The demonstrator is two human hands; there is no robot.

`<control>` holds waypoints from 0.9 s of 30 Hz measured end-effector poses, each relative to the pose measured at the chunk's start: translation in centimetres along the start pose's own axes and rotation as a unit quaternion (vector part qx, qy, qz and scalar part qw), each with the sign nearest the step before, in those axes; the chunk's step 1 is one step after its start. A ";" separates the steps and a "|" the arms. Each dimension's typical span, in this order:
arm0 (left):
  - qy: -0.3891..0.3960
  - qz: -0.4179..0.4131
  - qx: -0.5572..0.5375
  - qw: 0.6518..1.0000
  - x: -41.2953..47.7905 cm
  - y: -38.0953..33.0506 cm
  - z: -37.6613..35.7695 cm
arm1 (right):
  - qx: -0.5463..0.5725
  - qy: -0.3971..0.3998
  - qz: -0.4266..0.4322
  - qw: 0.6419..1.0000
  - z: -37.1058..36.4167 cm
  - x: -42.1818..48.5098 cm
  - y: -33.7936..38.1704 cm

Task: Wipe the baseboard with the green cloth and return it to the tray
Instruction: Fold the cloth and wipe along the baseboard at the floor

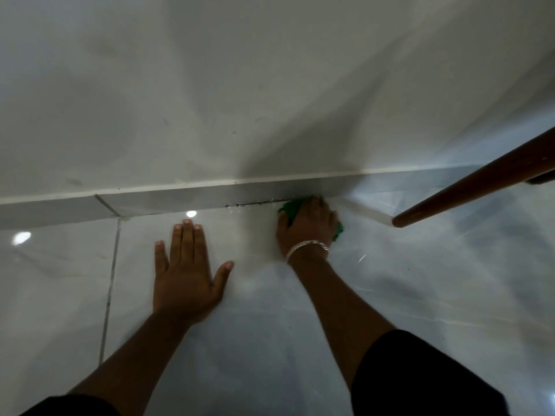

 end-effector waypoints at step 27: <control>0.025 -0.057 0.029 0.998 -1.3 5.9 2.0 | 0.056 0.057 0.163 0.983 -0.1 -1.6 1.0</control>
Point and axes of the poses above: each hand's wrist, its own x-axis towards the middle knuckle, its own z-axis out of the back of the hand, y = z × x, the point moved 1 cm from there along x, towards the middle knuckle, and after that the axes turned 4 degrees about -y, right-handed, at the moved point
